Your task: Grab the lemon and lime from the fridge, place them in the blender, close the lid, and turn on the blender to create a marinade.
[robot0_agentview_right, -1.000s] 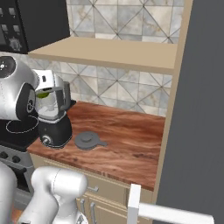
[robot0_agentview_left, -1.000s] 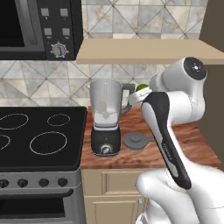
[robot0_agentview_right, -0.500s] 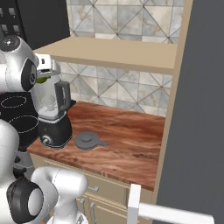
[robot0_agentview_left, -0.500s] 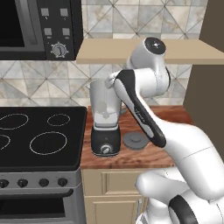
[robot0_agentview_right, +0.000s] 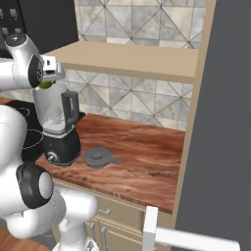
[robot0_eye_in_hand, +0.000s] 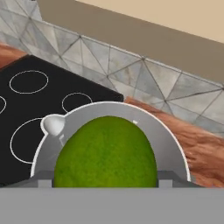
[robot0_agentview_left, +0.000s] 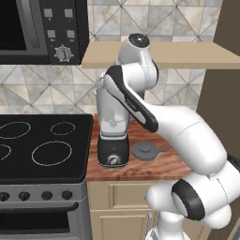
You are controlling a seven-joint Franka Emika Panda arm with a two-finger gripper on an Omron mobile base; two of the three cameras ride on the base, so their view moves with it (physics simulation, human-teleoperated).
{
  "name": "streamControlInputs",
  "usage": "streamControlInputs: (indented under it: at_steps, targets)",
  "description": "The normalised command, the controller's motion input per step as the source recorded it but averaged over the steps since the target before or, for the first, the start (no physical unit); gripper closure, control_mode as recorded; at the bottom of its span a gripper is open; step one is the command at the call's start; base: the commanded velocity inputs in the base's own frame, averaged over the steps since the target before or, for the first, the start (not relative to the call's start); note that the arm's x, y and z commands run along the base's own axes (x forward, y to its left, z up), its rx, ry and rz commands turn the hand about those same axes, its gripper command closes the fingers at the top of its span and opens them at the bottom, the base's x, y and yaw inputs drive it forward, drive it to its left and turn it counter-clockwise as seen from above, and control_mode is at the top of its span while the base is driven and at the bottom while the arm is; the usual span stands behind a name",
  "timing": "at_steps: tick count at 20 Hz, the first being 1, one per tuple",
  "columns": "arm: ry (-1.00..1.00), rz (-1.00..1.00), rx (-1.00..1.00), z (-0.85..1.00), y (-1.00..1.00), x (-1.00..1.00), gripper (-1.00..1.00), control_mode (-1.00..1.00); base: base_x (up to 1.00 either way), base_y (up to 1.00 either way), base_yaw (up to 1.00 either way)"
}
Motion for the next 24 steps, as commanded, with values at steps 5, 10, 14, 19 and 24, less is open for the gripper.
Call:
streamControlInputs:
  at_steps: [5, 10, 14, 19, 24]
  targets:
    - [0.03, 0.03, 0.0, -0.57, -0.05, 0.2, 1.0, -1.0, 0.0, 0.0, 0.0]
    - [0.07, 0.01, 0.0, -0.6, 0.0, 0.19, 1.0, -1.0, 0.0, 0.0, 0.0]
    - [0.09, 0.0, 0.0, -0.6, 0.0, 0.18, 1.0, -1.0, 0.0, 0.0, 0.0]
    - [0.13, 0.0, 0.0, -0.42, 0.01, 0.12, 1.0, -1.0, 0.0, 0.0, 0.0]
    - [0.04, 0.0, 0.0, -0.29, 0.0, -0.01, -1.0, -1.0, 0.0, 0.0, 0.0]
